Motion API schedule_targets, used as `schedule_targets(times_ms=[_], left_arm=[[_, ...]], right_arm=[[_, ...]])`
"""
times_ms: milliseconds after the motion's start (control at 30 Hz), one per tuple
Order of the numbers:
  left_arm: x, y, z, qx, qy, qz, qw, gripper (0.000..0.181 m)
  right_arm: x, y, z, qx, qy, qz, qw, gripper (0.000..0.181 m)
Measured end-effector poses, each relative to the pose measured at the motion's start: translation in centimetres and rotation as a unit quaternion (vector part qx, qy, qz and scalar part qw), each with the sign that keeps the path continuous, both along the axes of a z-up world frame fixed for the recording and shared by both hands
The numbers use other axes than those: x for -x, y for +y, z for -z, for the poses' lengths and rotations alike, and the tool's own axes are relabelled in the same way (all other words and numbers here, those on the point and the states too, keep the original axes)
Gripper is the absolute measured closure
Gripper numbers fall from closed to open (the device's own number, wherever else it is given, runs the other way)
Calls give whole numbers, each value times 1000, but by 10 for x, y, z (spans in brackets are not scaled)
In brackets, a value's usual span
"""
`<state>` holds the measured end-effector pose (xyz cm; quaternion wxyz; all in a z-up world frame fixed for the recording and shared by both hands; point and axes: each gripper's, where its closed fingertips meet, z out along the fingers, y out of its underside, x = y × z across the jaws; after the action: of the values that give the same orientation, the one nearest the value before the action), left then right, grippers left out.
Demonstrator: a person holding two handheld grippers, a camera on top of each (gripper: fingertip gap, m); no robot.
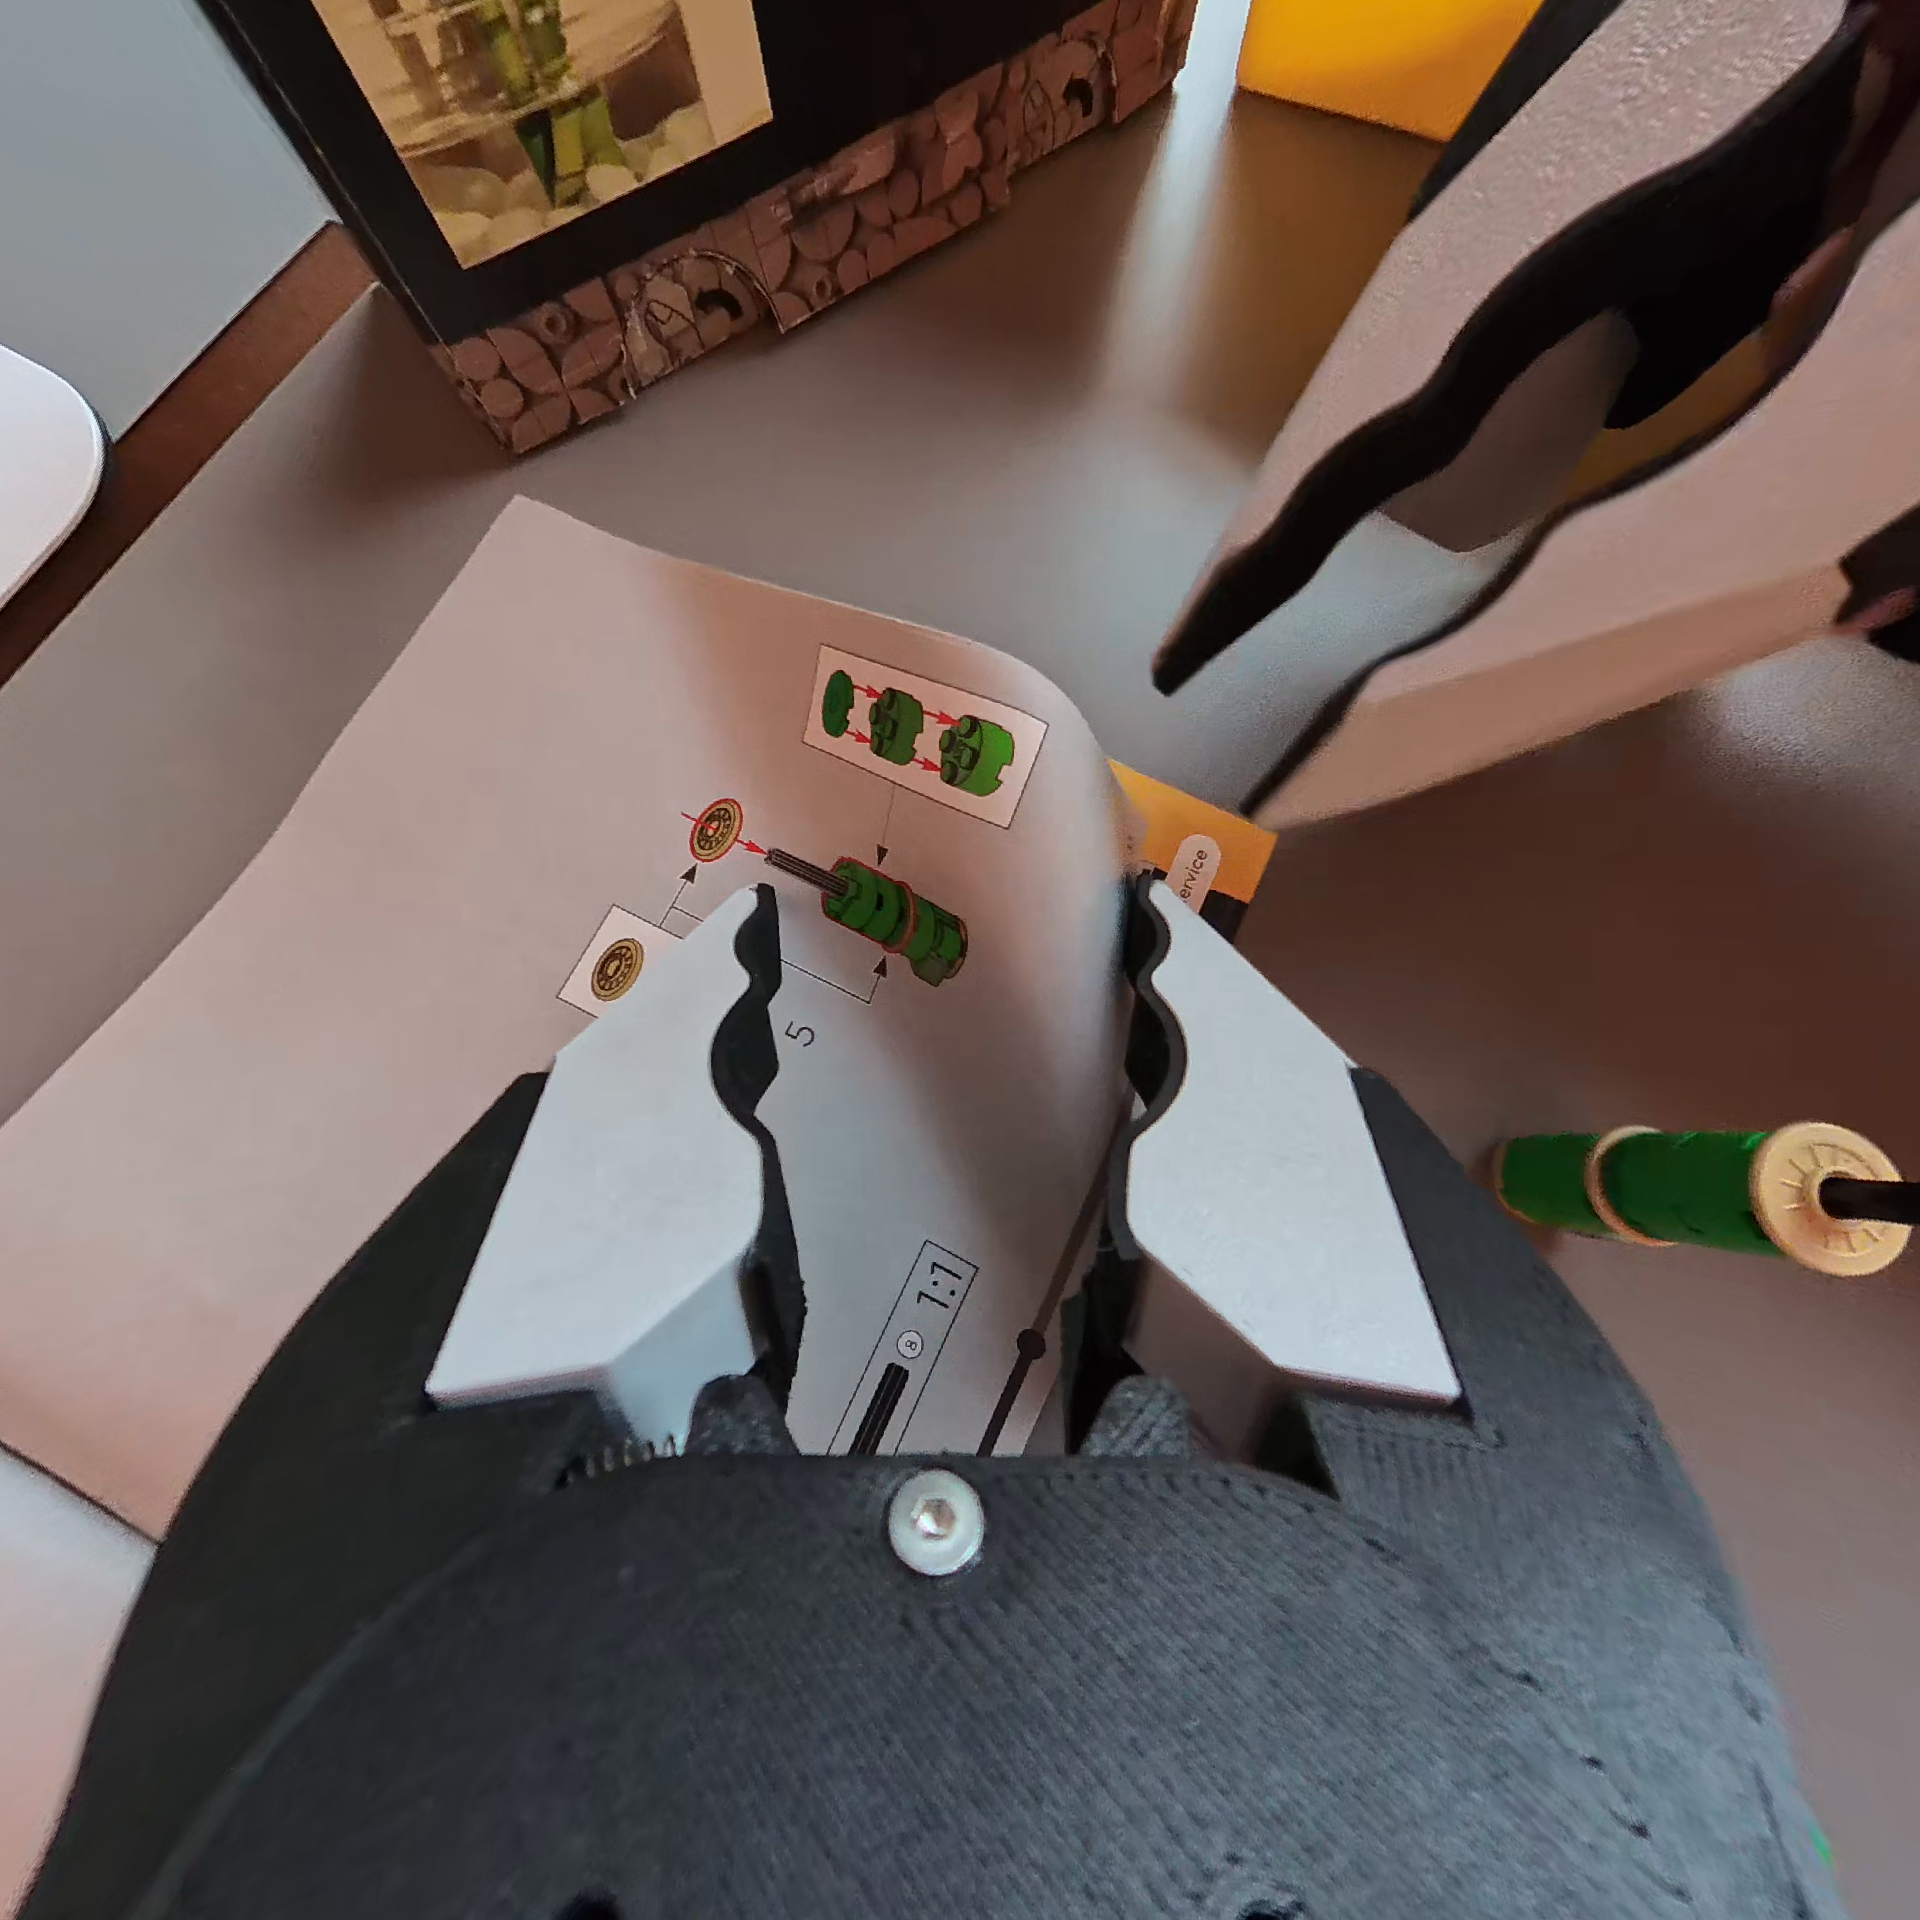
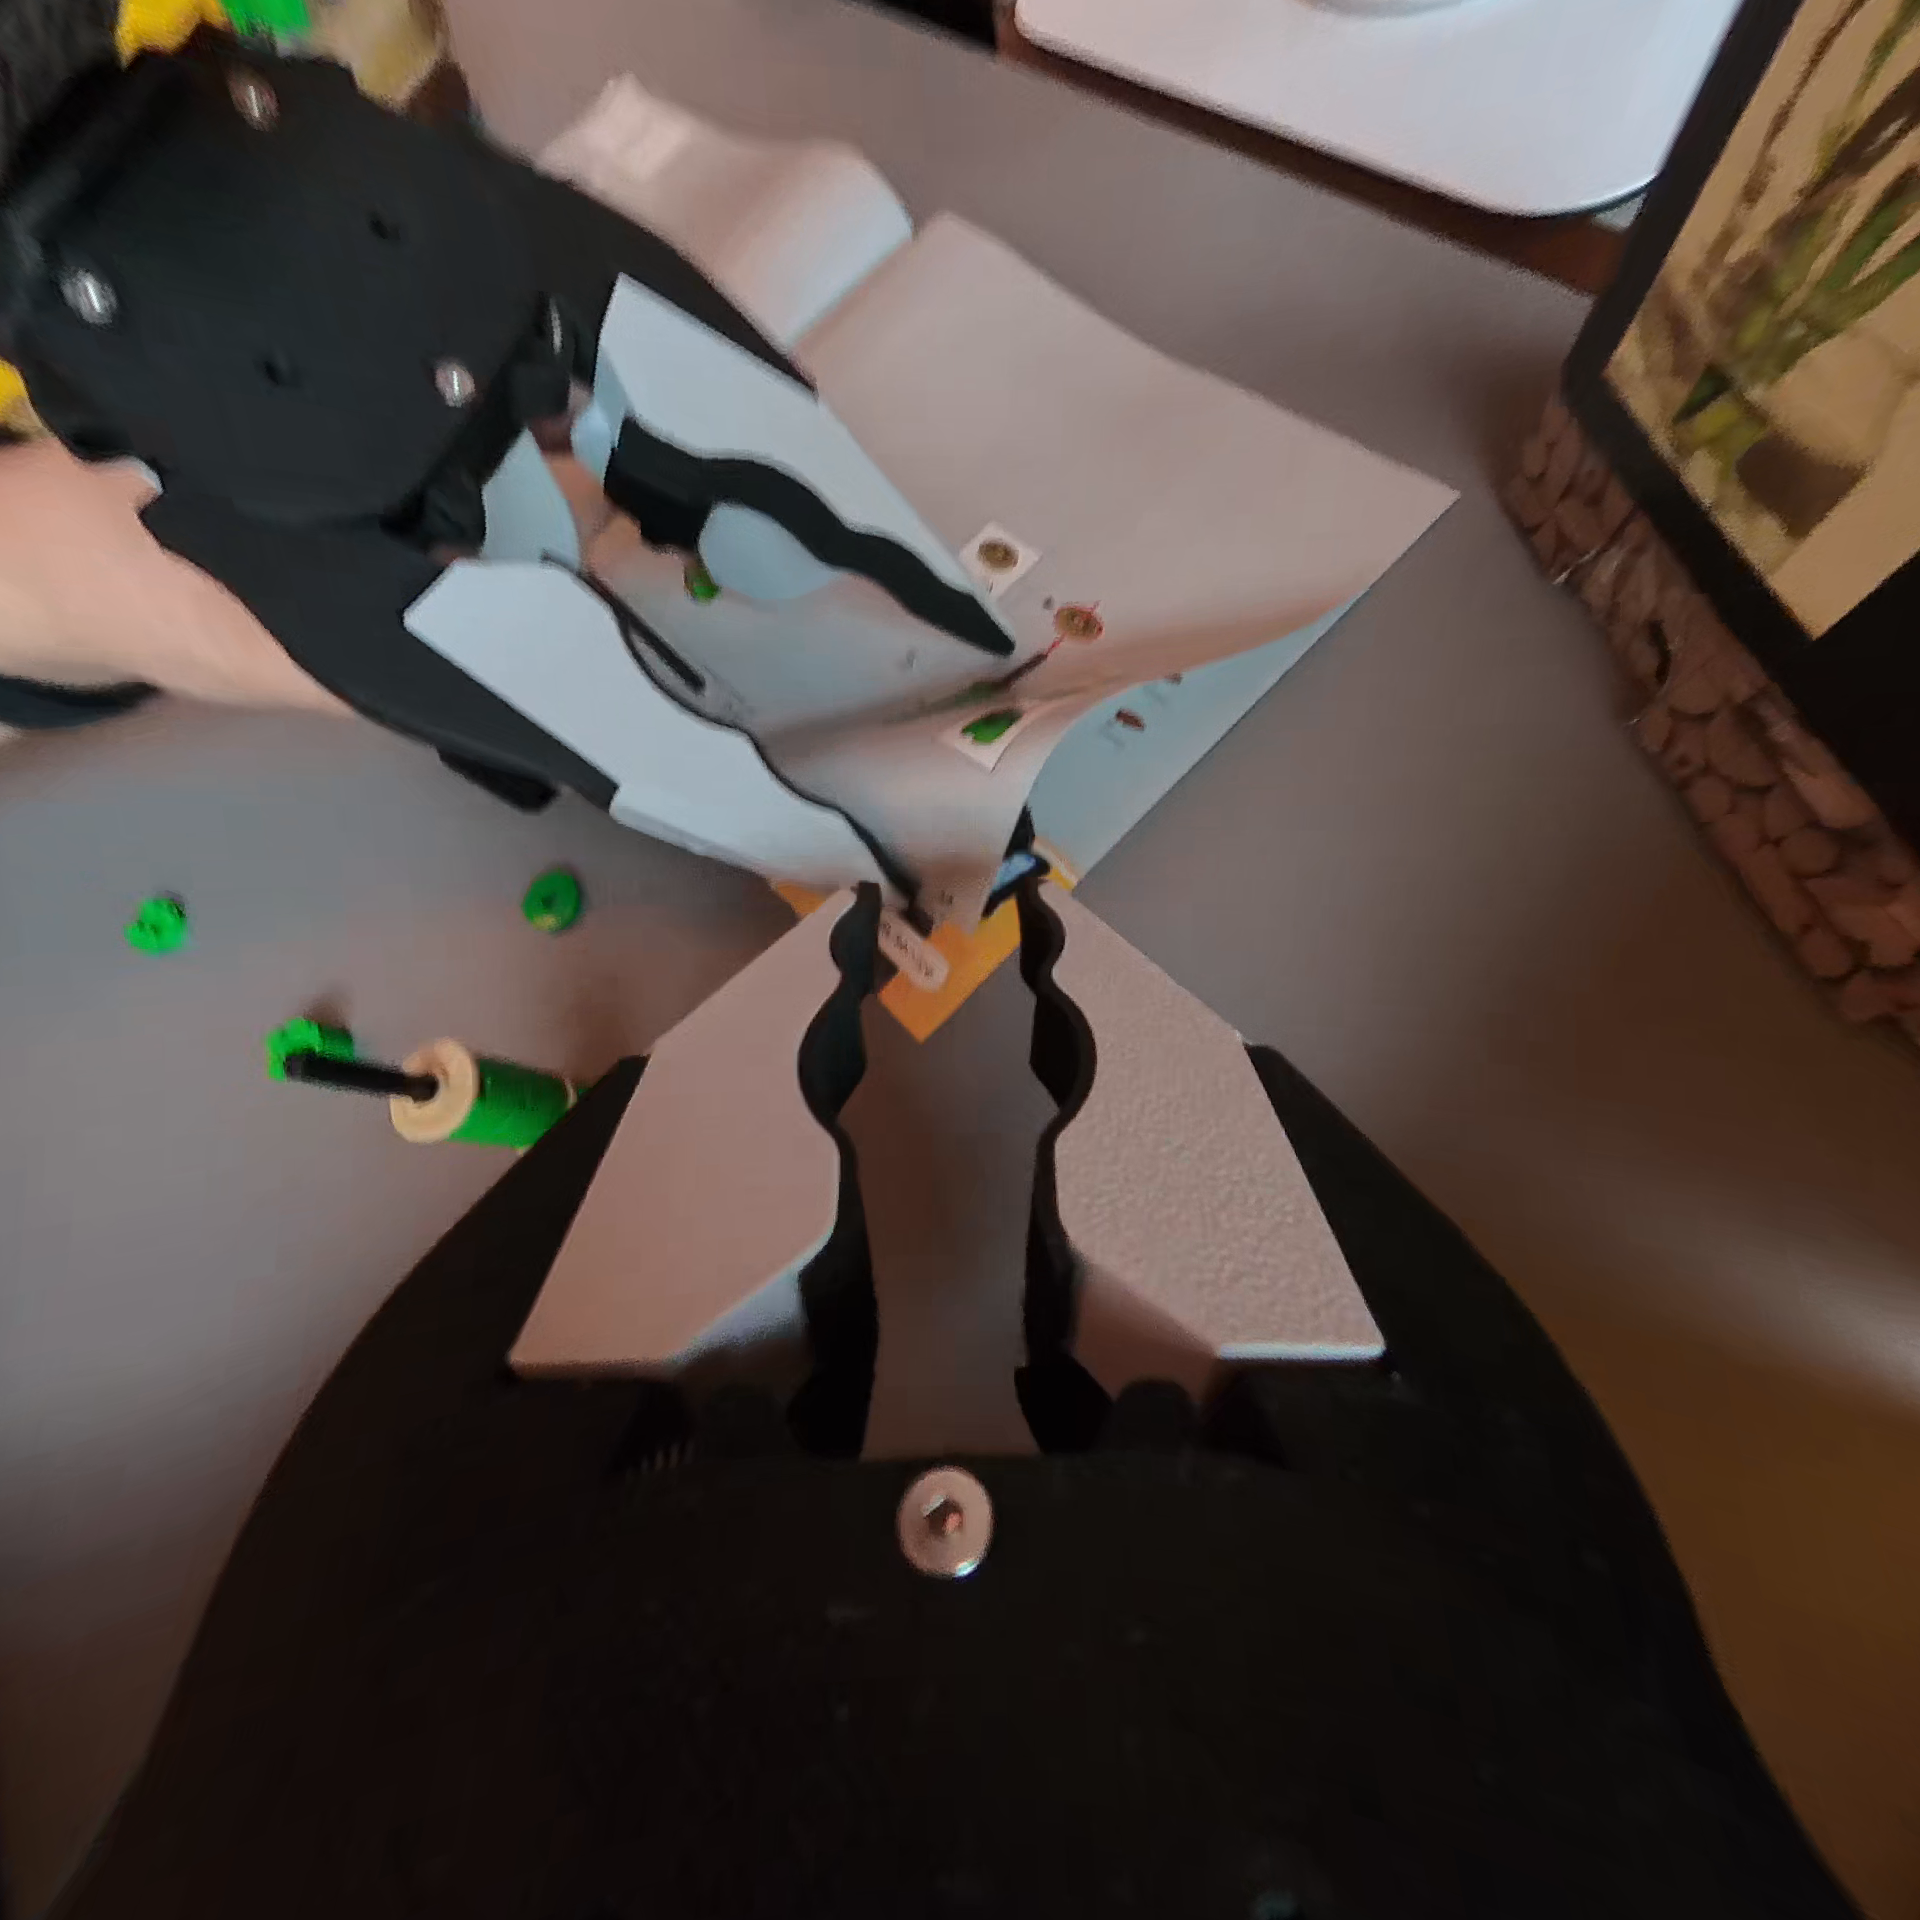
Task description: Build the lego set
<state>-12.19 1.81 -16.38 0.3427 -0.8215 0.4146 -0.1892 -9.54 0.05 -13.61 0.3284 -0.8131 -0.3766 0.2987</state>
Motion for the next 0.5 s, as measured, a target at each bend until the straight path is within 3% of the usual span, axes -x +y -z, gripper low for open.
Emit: schedule_targets(times_ms=[33,133,367,500], left_arm=[[0,0,-1,5,-9,0,1000,115],[1,0,-4,23,-39,-3,999,115],[5,0,-9,65,-102,-10,993,118],[7,0,-11,80,-122,-10,989,119]], right_arm=[[3,6,-4,6,21,16,1000,155],[12,14,-9,47,77,43,995,156],[16,13,1,143,124,61,980,153],[15,14,-1,142,135,60,979,157]])
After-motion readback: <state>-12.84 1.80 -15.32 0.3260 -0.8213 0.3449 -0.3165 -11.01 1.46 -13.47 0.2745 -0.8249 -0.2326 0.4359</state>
